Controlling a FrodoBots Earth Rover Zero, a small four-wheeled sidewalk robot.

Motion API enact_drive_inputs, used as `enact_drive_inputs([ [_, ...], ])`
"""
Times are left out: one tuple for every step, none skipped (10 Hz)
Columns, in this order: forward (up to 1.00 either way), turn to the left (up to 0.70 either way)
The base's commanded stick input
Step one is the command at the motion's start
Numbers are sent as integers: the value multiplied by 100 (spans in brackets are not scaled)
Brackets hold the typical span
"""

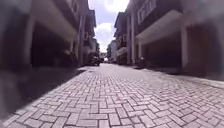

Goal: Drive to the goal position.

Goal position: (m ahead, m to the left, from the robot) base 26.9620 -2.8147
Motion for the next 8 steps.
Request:
enact_drive_inputs([
  [50,0],
  [50,0],
  [50,0],
  [50,0],
  [50,0],
  [50,0],
  [50,0],
  [50,0],
])
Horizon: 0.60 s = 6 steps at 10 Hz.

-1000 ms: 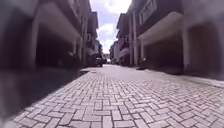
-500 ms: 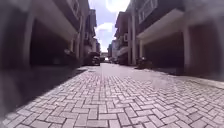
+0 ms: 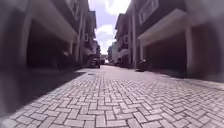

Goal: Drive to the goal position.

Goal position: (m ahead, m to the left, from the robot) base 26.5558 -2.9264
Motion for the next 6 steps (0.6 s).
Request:
enact_drive_inputs([
  [50,0],
  [50,0],
  [50,0],
  [50,0],
  [50,0],
  [50,0],
])
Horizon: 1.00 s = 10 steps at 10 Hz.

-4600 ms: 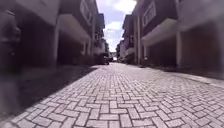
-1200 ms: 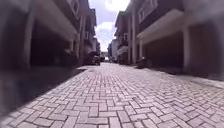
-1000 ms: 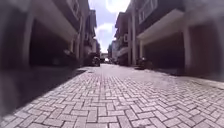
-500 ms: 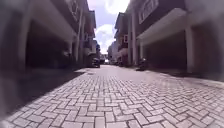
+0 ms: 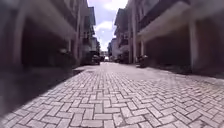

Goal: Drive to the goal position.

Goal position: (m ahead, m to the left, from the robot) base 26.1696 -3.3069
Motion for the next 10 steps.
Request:
enact_drive_inputs([
  [50,0],
  [50,0],
  [50,0],
  [50,0],
  [50,0],
  [50,0],
  [50,0],
  [50,0],
  [50,0],
  [50,0],
])
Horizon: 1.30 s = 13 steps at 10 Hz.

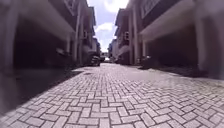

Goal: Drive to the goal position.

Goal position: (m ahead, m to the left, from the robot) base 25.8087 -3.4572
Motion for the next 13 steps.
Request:
enact_drive_inputs([
  [50,0],
  [50,0],
  [50,0],
  [50,0],
  [50,0],
  [50,0],
  [50,0],
  [50,0],
  [50,0],
  [50,0],
  [50,0],
  [50,0],
  [50,0],
])
